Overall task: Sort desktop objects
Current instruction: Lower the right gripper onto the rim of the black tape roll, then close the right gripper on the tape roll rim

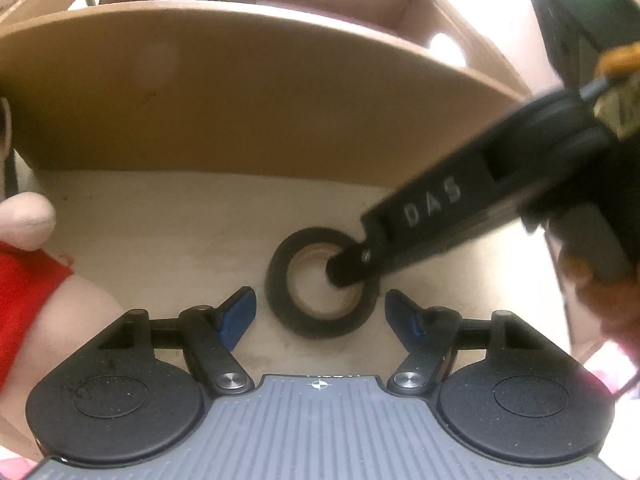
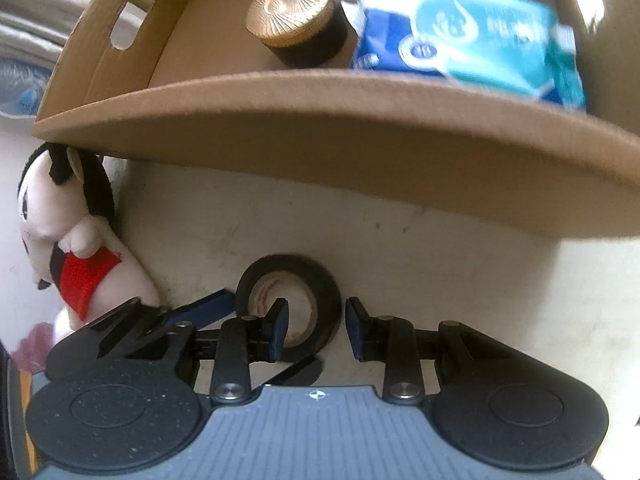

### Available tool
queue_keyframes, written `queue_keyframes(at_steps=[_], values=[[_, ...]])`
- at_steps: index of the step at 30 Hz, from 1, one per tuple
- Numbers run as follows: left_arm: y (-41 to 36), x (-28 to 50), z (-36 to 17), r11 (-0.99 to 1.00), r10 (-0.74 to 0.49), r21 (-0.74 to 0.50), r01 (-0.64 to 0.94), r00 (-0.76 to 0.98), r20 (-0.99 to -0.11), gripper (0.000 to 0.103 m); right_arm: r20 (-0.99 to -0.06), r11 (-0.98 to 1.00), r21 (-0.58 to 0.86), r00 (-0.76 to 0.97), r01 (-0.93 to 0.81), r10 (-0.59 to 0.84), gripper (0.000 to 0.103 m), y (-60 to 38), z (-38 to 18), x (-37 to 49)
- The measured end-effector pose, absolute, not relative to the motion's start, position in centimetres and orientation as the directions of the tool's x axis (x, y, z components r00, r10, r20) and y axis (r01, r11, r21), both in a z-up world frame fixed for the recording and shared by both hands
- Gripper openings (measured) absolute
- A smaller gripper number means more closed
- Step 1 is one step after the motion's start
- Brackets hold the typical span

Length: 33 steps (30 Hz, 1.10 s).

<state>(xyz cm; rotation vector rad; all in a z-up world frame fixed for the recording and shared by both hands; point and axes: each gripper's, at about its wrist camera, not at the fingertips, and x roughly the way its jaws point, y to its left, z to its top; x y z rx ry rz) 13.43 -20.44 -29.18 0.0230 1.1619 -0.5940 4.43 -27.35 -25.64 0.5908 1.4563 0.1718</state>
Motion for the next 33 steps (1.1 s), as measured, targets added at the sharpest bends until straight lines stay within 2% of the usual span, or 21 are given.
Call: queue_keyframes(at_steps=[6,13,20,24,29,33], values=[[-20.8,12.8,-29.1,0.840,-0.387,-0.201,0.504,0.298,-0.872,0.071,-0.915,0.905,0.396,0.145,0.157,0.375,0.034,-25.5,-25.0,5.0],[-20.7,12.3,-28.9,0.827,-0.402,-0.202,0.525,0.301,-0.864,0.061,-0.943,0.951,0.307,0.144,0.032,0.299,0.034,-23.0,-24.7,4.8],[-20.1,12.1,-28.8,0.829,-0.413,-0.212,0.517,0.312,-0.856,0.059,-0.958,0.967,0.252,0.156,0.049,0.242,0.020,-21.7,-24.5,5.1],[-19.7,12.0,-28.7,0.832,-0.419,-0.220,0.510,0.318,-0.851,0.058,-0.955,0.962,0.264,0.157,0.071,0.250,0.020,-22.1,-24.5,4.9],[-19.0,12.1,-28.3,0.845,-0.410,-0.216,0.490,0.332,-0.849,0.047,-0.956,0.960,0.265,0.156,0.088,0.249,0.019,-22.2,-24.5,4.8],[-18.5,12.1,-28.1,0.850,-0.409,-0.224,0.478,0.330,-0.851,0.047,-0.953,0.958,0.273,0.163,0.091,0.256,0.019,-22.1,-24.3,4.8]])
